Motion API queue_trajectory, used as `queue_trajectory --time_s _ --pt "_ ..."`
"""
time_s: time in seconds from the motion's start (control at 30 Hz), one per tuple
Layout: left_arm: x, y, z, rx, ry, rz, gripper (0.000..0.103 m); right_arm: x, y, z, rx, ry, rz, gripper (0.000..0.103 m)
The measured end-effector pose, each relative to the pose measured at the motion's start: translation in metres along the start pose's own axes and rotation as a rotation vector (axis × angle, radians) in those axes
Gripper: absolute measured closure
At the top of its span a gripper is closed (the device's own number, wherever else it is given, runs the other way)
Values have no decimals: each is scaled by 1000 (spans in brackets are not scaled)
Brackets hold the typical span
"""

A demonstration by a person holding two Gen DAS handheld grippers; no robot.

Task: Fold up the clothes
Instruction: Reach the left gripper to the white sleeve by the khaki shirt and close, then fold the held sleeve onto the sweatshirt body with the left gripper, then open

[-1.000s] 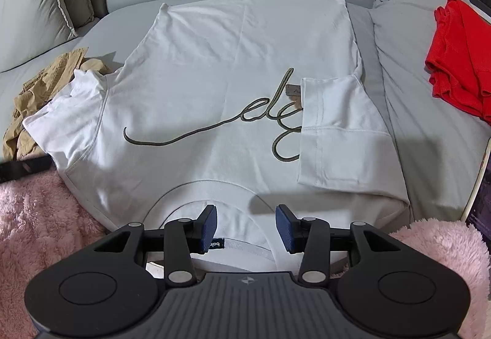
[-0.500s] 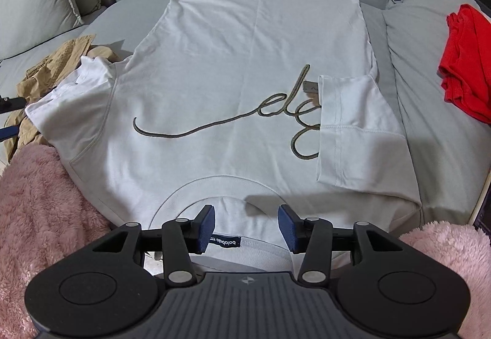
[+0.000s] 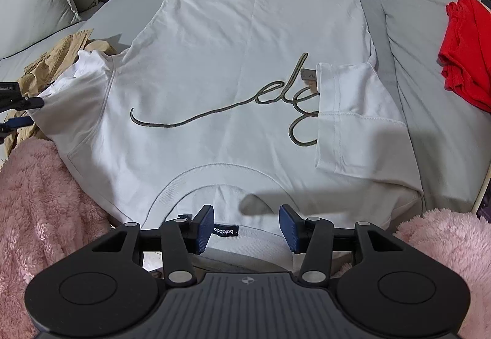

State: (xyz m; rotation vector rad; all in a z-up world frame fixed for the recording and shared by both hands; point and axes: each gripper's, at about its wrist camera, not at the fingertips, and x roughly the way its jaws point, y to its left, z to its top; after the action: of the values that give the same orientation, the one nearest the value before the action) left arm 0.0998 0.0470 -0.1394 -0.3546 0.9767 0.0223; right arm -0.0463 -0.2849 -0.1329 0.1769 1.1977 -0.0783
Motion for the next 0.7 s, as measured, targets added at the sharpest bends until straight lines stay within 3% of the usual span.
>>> queue_trajectory --time_s 0.03,0.07,0.2,0.33,0.5,0.57,0.7 --pt "-1 -4 -2 33 -11 2 95 0 -1 -1 3 2 1 56" --pt "-3 -7 -3 66 -22 4 98 1 -2 -1 7 4 1 56" --pt "-11 -18 -9 147 -63 20 101 2 -4 -2 16 5 11 56" --pt "-38 -42 -13 227 -155 -3 101 3 -7 -4 21 3 28 55" --pt "-59 -99 -39 478 -250 -33 101 4 -12 -6 44 0 48 55" --pt "-60 -133 -65 640 -258 -37 101 2 -16 -7 58 -4 51 55" --pt "-37 -177 -120 883 -140 -38 95 -2 -25 -10 88 -15 52 55"
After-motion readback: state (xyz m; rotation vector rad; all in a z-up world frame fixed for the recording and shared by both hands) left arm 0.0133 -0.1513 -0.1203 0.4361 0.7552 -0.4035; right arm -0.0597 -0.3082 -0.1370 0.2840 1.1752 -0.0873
